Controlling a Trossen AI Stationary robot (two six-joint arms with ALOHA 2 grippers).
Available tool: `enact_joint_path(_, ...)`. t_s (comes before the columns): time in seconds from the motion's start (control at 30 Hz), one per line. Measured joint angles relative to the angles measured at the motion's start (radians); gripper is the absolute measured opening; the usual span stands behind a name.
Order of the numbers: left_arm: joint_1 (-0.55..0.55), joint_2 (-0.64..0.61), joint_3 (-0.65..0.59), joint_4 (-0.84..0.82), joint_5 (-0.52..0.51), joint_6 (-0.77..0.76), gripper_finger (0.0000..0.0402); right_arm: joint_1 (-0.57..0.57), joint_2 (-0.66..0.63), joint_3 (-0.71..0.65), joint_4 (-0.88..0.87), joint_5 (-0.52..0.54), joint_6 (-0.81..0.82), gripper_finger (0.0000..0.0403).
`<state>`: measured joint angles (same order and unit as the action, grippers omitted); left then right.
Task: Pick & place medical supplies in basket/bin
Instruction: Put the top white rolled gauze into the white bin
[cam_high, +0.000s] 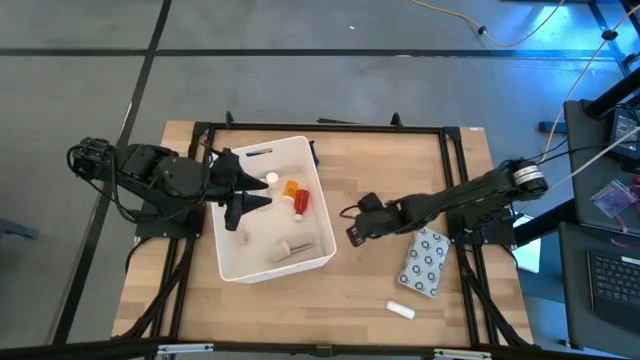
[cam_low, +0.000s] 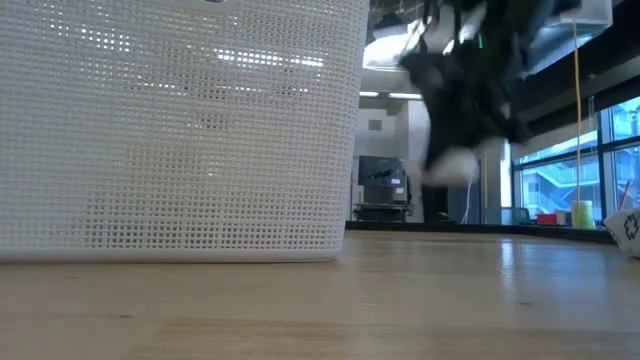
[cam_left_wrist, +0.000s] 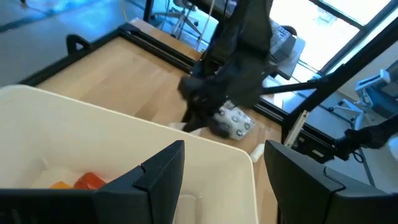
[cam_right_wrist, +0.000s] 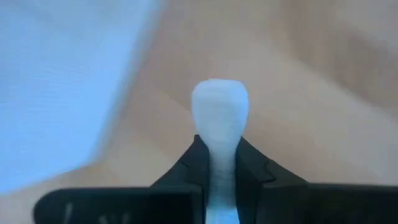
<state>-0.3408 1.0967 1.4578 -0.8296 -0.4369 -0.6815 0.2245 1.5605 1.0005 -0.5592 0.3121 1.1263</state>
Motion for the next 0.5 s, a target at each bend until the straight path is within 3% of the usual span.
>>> enact_joint_path(0.17, 0.000, -0.014, 0.000, 0.002, -0.023, 0.037, 0.0214, -0.009, -0.121, 0.126, -0.040, 0.082, -0.122, 0.0044)
enact_joint_path(0.27, 0.000, -0.019, 0.000, 0.004, -0.032, 0.057, 0.0214, -0.012, -0.159, 0.239, -0.001, 0.113, -0.288, 0.0048)
enact_joint_path(0.5, 0.003, -0.041, 0.000, 0.051, -0.045, 0.138, 0.0214, -0.011, -0.084, 0.480, 0.378, -0.058, -0.771, 0.0049)
